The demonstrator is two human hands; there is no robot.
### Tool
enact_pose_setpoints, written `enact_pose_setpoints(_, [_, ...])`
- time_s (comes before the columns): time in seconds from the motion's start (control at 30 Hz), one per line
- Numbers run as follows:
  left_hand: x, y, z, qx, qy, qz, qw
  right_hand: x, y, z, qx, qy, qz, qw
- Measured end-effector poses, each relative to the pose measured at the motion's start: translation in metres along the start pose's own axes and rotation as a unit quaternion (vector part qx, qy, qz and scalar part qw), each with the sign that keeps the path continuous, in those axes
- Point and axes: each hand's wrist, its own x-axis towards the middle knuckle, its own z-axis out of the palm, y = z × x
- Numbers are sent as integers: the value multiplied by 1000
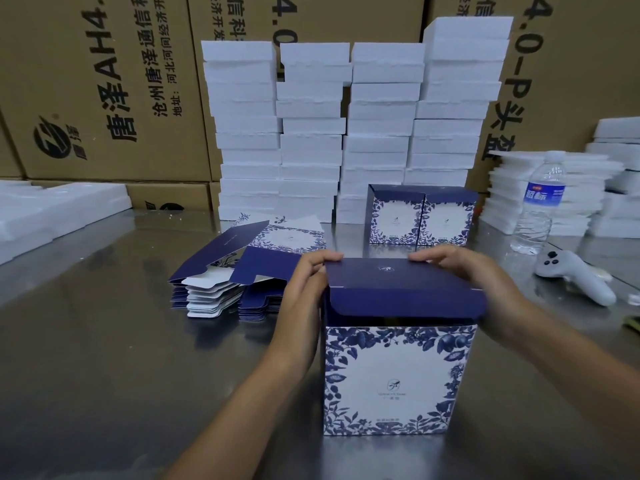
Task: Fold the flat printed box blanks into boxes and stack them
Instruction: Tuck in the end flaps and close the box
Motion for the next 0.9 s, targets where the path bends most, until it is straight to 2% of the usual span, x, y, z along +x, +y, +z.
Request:
enact_pose_setpoints(0.2, [3, 0, -3, 9, 17, -7, 1000, 5, -7, 0, -54, 30, 32, 998])
enact_pose_setpoints(0.33, [4, 0, -4, 31, -13, 2, 999, 9, -20, 6, -155, 6, 38, 987])
enact_pose_setpoints(0.53, [4, 0, -2, 35, -32, -2, 999, 13, -33, 28, -212, -48, 79, 973])
enact_pose_setpoints(0.63, [6, 3, -4, 32, -38, -16, 999, 11, -33, 32, -210, -42, 88, 973])
enact_pose_setpoints(0.77, [8, 9, -3, 41, -25, -65, 997, 7, -34, 32, -188, -34, 94, 977])
enact_pose_setpoints(0.9, [22, 23, 3, 122, 0, -138, 983, 7, -32, 33, -176, -21, 84, 981])
